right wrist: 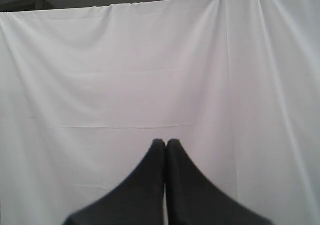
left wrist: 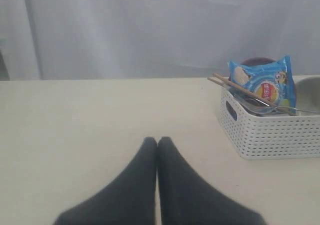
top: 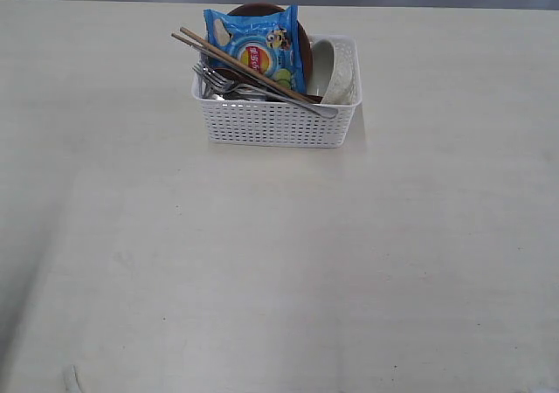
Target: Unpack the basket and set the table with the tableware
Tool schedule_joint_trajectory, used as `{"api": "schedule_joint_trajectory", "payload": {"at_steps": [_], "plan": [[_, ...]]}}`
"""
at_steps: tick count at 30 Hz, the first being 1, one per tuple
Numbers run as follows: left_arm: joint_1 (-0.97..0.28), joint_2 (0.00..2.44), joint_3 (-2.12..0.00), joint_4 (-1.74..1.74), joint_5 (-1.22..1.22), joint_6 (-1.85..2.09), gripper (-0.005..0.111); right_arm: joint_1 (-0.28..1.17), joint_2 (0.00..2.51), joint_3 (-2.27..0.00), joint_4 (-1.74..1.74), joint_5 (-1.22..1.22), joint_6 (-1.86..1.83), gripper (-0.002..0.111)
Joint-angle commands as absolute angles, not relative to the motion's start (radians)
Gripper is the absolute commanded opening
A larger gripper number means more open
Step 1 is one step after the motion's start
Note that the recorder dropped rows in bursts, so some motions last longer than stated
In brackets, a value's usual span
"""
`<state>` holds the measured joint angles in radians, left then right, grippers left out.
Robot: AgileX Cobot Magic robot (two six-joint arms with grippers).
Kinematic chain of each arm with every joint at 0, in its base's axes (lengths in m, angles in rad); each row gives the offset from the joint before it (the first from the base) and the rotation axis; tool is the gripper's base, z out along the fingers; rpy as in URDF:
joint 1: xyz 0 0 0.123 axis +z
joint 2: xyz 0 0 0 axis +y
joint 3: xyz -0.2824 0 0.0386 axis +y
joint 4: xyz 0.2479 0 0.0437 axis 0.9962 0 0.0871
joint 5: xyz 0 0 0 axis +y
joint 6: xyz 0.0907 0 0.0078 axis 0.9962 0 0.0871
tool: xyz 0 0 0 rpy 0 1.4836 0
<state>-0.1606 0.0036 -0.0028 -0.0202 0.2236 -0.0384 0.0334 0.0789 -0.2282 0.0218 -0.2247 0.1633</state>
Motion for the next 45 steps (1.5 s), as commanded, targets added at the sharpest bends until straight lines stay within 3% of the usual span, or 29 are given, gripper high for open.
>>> {"api": "schedule_joint_trajectory", "payload": {"at_steps": [1,6,16,22,33,45], "plan": [[-0.162,0.0,0.0,-0.032,0.213,-0.038,0.0,0.029,0.309,-0.414,0.021,-0.154,0.178,-0.001],[-0.162,0.0,0.0,-0.032,0.213,-0.038,0.0,0.074,0.69,-0.707,0.021,0.098,0.187,-0.001],[-0.162,0.0,0.0,-0.032,0.213,-0.038,0.0,0.443,1.466,-1.286,0.021,0.809,-0.015,-0.001],[-0.162,0.0,0.0,-0.032,0.213,-0.038,0.0,0.578,1.766,-1.526,0.024,1.158,-0.166,-0.001],[-0.162,0.0,0.0,-0.032,0.213,-0.038,0.0,0.62,1.944,-1.824,0.154,1.102,-0.261,-0.001],[-0.162,0.0,0.0,-0.032,0.213,-0.038,0.0,0.641,2.161,-2.124,0.148,1.221,-0.315,0.0]]}}
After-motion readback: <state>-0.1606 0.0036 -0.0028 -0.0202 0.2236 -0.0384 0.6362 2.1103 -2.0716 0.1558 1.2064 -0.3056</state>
